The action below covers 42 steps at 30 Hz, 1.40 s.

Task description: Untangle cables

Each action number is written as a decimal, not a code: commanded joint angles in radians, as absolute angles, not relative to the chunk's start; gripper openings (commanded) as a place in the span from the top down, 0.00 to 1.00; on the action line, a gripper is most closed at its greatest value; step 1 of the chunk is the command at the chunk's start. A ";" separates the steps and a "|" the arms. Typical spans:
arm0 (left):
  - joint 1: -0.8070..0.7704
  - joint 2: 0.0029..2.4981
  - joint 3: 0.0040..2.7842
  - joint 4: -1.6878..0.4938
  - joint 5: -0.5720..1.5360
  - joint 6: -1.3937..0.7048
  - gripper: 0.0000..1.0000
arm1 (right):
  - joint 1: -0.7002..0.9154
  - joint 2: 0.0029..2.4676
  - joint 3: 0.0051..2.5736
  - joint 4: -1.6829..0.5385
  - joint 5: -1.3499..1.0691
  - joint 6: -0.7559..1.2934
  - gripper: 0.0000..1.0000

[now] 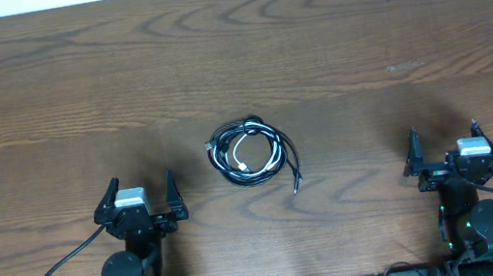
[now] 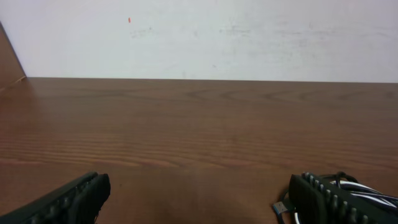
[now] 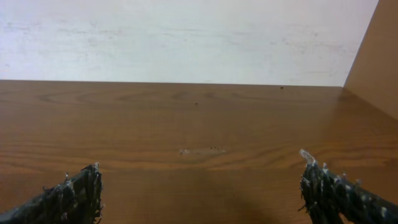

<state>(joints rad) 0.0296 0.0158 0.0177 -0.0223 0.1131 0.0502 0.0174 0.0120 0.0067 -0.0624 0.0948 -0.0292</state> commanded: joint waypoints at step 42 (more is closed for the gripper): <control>0.025 0.018 0.275 0.656 0.149 -0.025 0.02 | 0.023 0.009 0.005 -0.064 0.102 -0.015 0.01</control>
